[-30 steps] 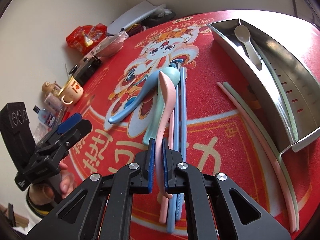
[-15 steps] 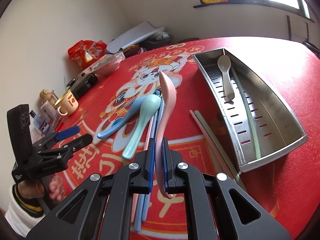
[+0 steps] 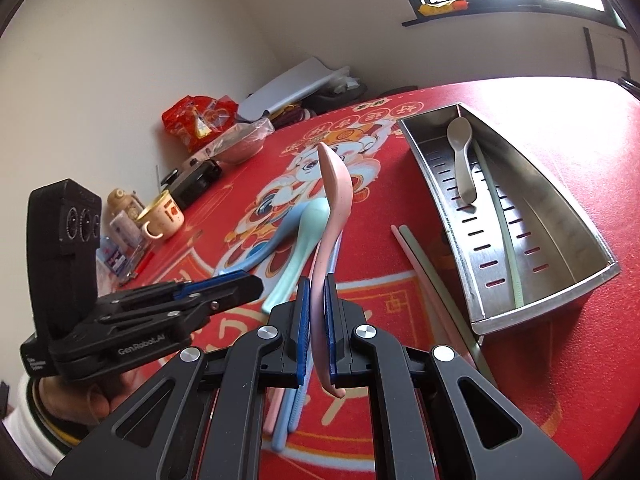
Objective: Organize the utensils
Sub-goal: 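Grasp the pink chopstick with the left tool while the right tool holds the pink spoon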
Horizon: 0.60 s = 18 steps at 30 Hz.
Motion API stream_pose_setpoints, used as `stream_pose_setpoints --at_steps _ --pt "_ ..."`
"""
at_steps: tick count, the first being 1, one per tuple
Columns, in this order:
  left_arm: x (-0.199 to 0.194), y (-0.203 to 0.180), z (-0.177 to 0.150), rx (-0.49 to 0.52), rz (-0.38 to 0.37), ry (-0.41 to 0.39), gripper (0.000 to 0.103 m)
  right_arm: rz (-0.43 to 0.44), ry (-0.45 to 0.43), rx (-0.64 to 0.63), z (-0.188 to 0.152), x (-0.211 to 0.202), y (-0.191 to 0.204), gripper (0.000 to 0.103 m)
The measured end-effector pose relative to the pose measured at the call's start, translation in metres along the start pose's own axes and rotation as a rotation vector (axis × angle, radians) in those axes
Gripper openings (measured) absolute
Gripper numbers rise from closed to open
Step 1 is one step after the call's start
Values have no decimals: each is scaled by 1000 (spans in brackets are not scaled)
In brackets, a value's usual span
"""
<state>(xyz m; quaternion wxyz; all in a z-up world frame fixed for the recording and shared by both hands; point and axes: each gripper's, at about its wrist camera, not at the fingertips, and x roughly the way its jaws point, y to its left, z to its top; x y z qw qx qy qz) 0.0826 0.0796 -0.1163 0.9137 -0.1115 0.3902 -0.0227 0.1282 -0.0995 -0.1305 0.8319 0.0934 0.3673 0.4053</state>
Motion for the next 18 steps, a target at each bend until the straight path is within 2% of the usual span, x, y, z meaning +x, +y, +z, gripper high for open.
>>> stream_pose_setpoints --at_steps 3,11,18 --pt "10 -10 2 11 -3 26 13 17 -5 18 0 -1 -4 7" --pt "29 -23 -4 58 46 96 13 53 -9 51 0 -1 -10 7" --pt "34 -21 -5 75 68 111 13 68 -2 61 0 1 -12 7"
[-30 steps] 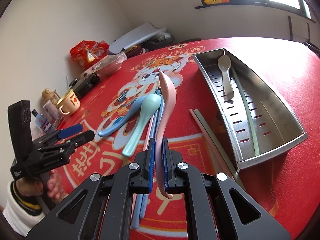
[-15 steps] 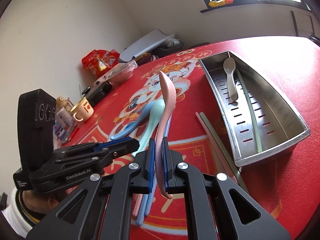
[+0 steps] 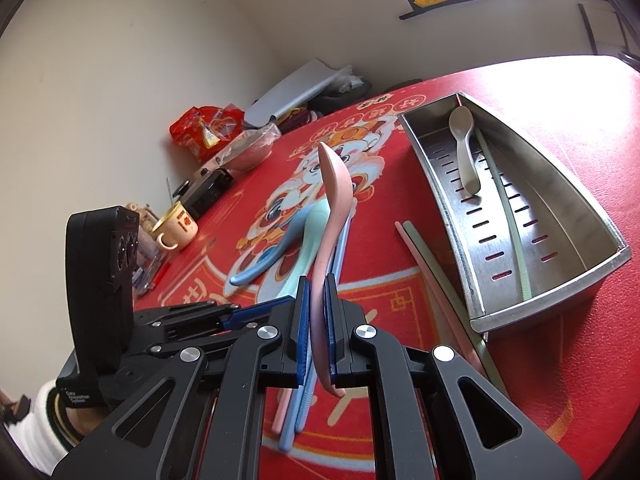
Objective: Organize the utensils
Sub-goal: 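Grasp the pink chopstick with the left tool while the right tool holds the pink spoon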
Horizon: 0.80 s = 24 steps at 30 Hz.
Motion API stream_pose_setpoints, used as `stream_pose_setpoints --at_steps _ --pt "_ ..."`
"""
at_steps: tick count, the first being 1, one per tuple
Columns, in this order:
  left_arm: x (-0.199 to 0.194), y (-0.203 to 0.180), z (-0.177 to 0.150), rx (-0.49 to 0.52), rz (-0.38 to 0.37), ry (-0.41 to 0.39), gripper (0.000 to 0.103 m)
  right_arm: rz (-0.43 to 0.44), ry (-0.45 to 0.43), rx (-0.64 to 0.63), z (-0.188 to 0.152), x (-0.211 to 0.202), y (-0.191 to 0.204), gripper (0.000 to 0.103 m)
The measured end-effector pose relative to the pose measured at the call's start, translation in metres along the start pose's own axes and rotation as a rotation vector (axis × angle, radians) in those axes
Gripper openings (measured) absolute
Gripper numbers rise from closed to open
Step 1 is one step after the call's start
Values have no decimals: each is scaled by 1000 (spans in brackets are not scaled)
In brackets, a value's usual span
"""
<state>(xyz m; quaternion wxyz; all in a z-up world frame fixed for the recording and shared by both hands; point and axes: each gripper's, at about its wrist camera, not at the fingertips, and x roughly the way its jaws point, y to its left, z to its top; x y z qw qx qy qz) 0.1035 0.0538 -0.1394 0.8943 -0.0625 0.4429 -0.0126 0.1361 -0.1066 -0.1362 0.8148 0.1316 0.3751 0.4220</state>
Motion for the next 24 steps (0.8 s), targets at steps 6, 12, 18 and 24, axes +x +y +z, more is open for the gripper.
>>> stream_pose_setpoints --at_steps 6,12,18,24 --pt "4 -2 6 16 14 7 13 2 0 7 0 0 -1 7" --pt "7 5 10 24 34 1 14 7 2 13 -1 -1 -2 7" --pt "3 28 8 -13 54 0 20 8 5 14 0 1 -2 7" --pt "1 29 7 3 52 18 23 7 4 17 0 1 -2 7"
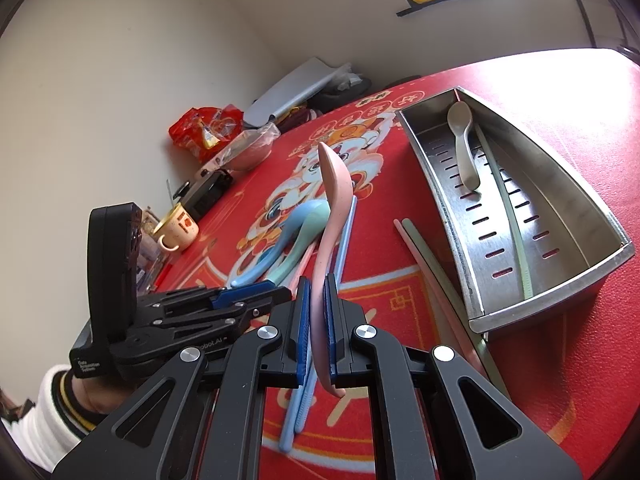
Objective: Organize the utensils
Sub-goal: 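Grasp the pink chopstick with the left tool while the right tool holds the pink spoon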
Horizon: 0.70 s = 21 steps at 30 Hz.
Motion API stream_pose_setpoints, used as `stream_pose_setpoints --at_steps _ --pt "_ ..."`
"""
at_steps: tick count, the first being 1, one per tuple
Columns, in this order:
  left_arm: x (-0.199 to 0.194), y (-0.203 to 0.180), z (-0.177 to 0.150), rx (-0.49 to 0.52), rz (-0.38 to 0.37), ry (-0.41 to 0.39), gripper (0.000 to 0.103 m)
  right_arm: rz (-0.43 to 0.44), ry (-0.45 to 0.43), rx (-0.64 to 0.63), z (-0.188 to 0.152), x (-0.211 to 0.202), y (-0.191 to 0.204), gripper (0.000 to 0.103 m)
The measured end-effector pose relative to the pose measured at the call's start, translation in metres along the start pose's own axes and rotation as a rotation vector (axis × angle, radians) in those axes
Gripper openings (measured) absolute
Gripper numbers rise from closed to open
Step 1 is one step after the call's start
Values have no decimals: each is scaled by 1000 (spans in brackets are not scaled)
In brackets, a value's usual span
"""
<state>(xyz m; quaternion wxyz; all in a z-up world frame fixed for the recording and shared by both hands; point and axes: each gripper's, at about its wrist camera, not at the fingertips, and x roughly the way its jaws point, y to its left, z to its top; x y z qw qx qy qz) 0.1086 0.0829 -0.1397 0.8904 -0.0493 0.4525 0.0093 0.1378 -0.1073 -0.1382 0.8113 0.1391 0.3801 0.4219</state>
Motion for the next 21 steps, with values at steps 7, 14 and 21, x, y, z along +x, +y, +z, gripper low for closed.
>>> stream_pose_setpoints --at_steps 7,14,21 --pt "-3 -16 -12 116 32 -7 23 1 1 3 0 1 0 7" --pt "2 -6 -8 100 42 -33 25 2 4 8 -1 1 -1 7" --pt "4 -9 -7 116 55 -45 25 2 7 18 -1 2 -3 7"
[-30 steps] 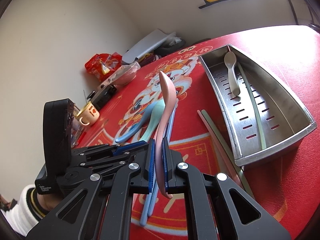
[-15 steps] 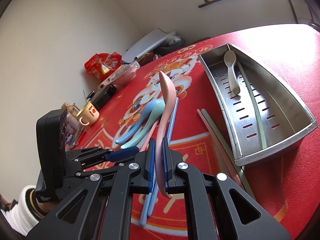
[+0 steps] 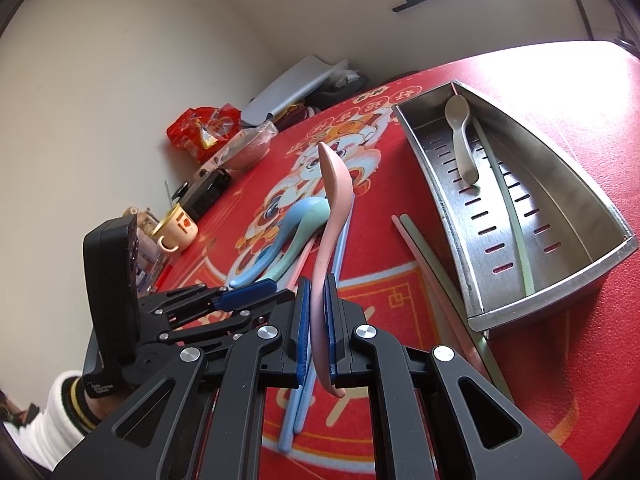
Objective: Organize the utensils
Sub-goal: 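Grasp the pink chopstick with the left tool while the right tool holds the pink spoon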
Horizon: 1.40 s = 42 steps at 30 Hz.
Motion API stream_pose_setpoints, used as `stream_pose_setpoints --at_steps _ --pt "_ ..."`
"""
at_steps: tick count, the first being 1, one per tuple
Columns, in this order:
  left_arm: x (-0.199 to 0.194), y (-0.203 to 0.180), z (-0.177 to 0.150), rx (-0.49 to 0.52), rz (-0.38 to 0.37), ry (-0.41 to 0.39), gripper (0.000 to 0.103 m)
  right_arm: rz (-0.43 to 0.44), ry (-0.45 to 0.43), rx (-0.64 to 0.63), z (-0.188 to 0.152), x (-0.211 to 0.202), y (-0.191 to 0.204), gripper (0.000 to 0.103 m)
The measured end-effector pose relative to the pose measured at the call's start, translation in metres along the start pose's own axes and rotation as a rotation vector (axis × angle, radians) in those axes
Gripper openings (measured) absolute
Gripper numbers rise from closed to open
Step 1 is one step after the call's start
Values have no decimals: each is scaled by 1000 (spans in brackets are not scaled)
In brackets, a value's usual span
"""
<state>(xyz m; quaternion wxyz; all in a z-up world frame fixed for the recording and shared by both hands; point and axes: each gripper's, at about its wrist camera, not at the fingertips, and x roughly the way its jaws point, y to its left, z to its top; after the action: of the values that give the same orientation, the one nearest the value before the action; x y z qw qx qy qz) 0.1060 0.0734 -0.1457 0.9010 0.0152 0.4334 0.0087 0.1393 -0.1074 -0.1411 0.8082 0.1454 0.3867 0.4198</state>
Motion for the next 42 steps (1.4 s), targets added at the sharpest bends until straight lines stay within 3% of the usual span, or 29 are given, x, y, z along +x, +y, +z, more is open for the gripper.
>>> stream_pose_setpoints --at_steps 3,6,9,19,42 --pt "-2 -3 -3 12 13 -8 24 -1 2 -2 0 0 0 7" --pt "-4 -13 -6 60 14 -18 12 -1 4 5 0 1 -1 7" --pt "-4 -17 -6 84 30 -22 10 -1 6 6 0 1 -1 7" --pt "-9 -4 -7 22 -104 -47 6 2 13 15 1 4 -2 7" --pt "-37 30 -15 -161 -189 -201 6 -44 2 40 3 0 -5 7"
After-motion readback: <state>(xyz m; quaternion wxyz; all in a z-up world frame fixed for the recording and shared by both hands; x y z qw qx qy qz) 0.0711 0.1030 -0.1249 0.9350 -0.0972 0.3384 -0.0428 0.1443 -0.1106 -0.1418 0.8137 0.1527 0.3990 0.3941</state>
